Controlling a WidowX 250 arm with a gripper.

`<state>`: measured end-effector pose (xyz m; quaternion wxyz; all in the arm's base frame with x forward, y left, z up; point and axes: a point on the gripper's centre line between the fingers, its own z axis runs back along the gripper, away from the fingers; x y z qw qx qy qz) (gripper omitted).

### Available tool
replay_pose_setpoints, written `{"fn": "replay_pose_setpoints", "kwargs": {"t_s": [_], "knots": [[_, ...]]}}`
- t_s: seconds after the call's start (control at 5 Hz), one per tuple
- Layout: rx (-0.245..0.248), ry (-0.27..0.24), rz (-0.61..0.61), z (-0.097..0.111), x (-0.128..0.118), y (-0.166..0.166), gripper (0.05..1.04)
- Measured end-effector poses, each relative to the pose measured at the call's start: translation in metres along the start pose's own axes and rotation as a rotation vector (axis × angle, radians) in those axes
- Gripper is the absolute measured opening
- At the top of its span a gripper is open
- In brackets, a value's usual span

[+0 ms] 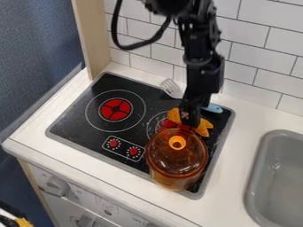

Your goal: Put the orange fish at the right side of the stove

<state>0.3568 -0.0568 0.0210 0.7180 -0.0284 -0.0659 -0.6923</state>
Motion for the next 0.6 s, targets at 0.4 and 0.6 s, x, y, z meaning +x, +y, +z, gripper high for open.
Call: {"fn": "replay_pose_setpoints", "kwargs": {"t_s": [0.4, 0.6], "knots": [[0.087, 0.006, -0.054, 0.048, 0.016, 0.012, 1.0], [0.13, -0.037, -0.113, 0.06, 0.022, 0.011, 1.0]]}}
